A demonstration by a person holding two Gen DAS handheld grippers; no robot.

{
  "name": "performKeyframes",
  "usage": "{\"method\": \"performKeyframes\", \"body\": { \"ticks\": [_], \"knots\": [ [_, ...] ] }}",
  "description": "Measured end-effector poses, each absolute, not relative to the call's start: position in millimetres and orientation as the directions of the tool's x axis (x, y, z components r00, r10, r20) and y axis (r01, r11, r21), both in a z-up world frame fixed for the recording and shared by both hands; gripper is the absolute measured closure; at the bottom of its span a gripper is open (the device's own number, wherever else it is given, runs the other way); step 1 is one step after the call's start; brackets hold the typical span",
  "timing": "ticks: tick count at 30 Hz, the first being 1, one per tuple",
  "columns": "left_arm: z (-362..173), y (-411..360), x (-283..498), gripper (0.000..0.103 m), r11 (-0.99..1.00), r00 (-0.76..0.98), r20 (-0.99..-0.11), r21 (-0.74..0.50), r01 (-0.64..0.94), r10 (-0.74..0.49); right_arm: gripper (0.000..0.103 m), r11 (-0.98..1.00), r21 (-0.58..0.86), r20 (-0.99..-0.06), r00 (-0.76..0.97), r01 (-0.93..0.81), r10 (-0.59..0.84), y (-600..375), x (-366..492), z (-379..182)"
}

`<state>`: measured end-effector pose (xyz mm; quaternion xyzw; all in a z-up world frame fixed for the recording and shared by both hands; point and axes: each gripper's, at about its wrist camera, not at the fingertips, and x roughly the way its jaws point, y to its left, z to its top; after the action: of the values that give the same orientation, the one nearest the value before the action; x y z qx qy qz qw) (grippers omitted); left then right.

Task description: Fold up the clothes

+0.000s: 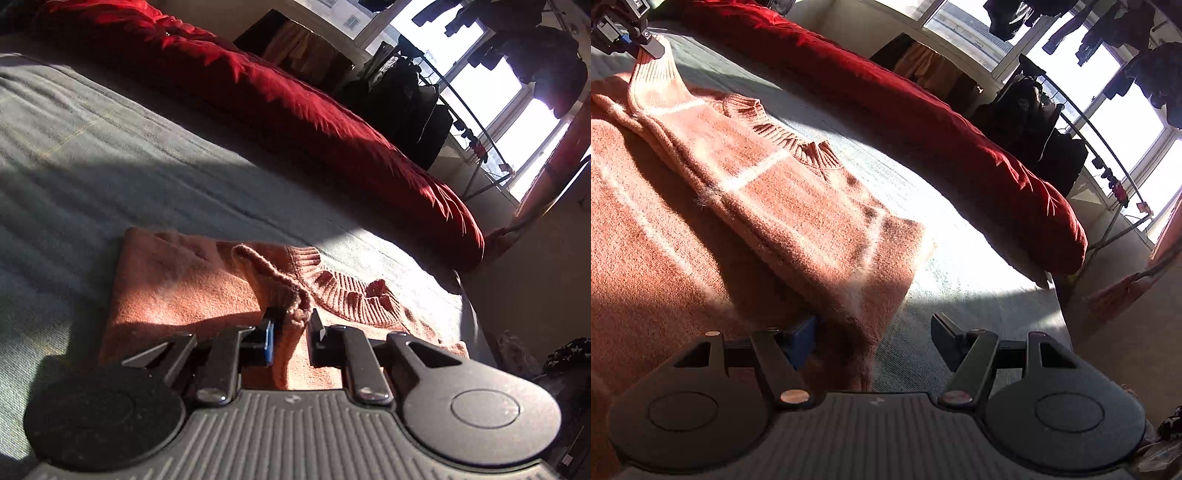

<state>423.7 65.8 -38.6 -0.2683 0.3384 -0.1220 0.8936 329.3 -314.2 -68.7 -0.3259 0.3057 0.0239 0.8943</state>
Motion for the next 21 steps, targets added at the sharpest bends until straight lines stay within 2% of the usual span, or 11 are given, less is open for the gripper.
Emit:
{"method": "performKeyframes", "body": {
  "ticks": [1, 3, 5, 6, 8, 11, 15, 16, 17, 20, 21],
  "knots": [
    [-35.0, 64.1, 423.2, 0.089, 0.829, 0.744, -0.535, -0.558, 0.046, -0.401, 0.035, 0.769, -0.593, -0.551, 0.817, -0.240, -0.170, -311.3, 330.9, -69.9],
    [-29.6, 61.2, 422.5, 0.089, 0.832, 0.748, -0.527, -0.551, 0.059, -0.403, 0.044, 0.734, -0.638, -0.527, 0.827, -0.234, -0.194, -305.9, 333.9, -71.7],
    [-28.1, 55.7, 422.9, 0.089, 0.833, 0.745, -0.524, -0.548, 0.077, -0.413, 0.063, 0.754, -0.626, -0.516, 0.830, -0.197, -0.211, -312.4, 333.9, -63.7],
    [-27.4, 52.8, 423.1, 0.089, 0.833, 0.743, -0.522, -0.546, 0.086, -0.419, 0.065, 0.769, -0.613, -0.518, 0.826, -0.178, -0.222, -318.2, 334.5, -60.3],
    [-26.0, 47.0, 423.6, 0.089, 0.834, 0.739, -0.518, -0.542, 0.104, -0.430, 0.066, 0.812, -0.564, -0.554, 0.799, -0.152, -0.236, -336.3, 338.1, -56.2],
    [-32.9, 39.2, 425.7, 0.089, 0.835, 0.726, -0.531, -0.540, 0.109, -0.438, 0.066, 0.868, -0.467, -0.616, 0.766, -0.170, -0.182, -354.8, 340.5, -59.4],
    [-42.0, 45.6, 425.0, 0.088, 0.813, 0.711, -0.536, -0.576, 0.085, -0.454, 0.061, 0.901, -0.399, -0.642, 0.753, -0.171, -0.142, -360.7, 335.5, -53.4],
    [-43.2, 49.9, 424.0, 0.088, 0.806, 0.712, -0.536, -0.587, 0.072, -0.454, 0.058, 0.910, -0.379, -0.649, 0.749, -0.167, -0.132, -361.9, 333.8, -49.7],
    [-44.3, 54.2, 423.1, 0.083, 0.799, 0.712, -0.535, -0.599, 0.060, -0.454, 0.054, 0.917, -0.362, -0.655, 0.746, -0.170, -0.121, -363.6, 331.3, -46.3],
    [-50.2, 66.3, 422.9, 0.058, 0.764, 0.690, -0.538, -0.644, 0.033, -0.484, 0.054, 0.942, -0.284, -0.684, 0.727, -0.181, -0.066, -372.0, 321.3, -35.8],
    [-52.2, 67.4, 423.4, 0.054, 0.758, 0.682, -0.541, -0.651, 0.030, -0.492, 0.054, 0.950, -0.253, -0.694, 0.719, -0.184, -0.045, -375.4, 317.7, -32.3]
  ]
}}
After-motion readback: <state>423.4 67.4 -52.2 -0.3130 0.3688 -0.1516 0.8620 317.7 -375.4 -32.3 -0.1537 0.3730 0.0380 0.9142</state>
